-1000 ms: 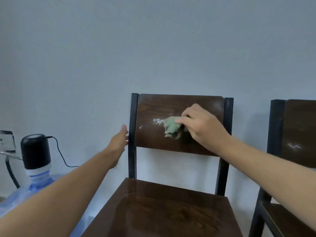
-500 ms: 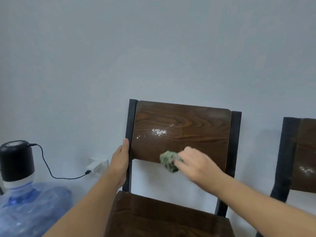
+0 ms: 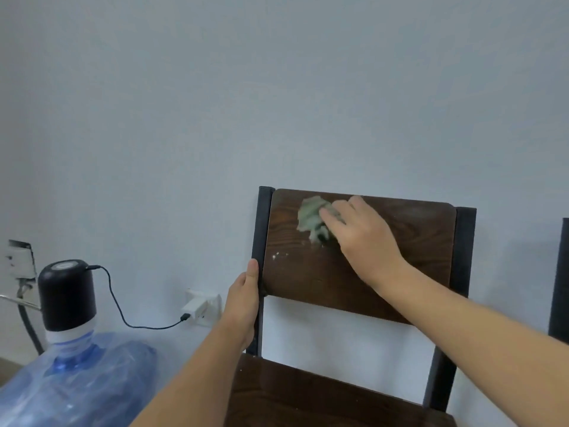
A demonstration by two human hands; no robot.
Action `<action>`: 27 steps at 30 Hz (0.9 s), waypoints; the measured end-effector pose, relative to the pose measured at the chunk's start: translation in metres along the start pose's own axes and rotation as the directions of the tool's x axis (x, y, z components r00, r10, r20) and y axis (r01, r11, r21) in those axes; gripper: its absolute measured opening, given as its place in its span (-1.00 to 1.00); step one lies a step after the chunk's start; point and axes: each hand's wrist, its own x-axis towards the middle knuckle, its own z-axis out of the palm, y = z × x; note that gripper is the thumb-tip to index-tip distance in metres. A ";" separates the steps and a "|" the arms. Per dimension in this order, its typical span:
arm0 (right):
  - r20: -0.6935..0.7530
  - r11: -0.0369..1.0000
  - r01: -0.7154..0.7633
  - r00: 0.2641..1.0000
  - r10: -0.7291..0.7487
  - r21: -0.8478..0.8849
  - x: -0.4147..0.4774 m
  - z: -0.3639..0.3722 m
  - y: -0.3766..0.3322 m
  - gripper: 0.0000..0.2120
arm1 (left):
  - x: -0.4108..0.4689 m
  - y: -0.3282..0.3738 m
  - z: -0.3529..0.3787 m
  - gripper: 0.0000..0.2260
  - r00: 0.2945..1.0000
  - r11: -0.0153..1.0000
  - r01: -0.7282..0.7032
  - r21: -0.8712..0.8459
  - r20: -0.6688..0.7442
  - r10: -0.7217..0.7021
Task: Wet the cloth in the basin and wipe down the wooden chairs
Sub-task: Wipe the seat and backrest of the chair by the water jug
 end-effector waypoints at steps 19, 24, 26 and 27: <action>0.158 0.976 0.216 0.965 -0.210 -0.022 -0.048 0.010 -0.054 -0.82 | 0.004 -0.006 -0.002 -0.57 0.999 0.998 -0.048 0.050 0.000 0.048; -0.091 0.954 -0.224 0.974 0.209 -0.201 -0.024 -0.029 0.025 -0.78 | 0.000 -0.001 0.004 -0.56 0.998 0.998 -0.033 0.050 -0.053 0.035; -0.046 0.980 -0.108 0.994 0.102 -0.168 -0.040 -0.016 -0.011 -0.81 | 0.002 -0.005 0.002 -0.55 0.995 0.996 -0.064 0.062 -0.073 0.068; 0.044 0.989 0.060 0.998 -0.055 -0.137 -0.060 -0.013 -0.025 -0.80 | 0.003 -0.007 0.002 -0.54 0.993 0.995 -0.077 0.067 -0.083 0.083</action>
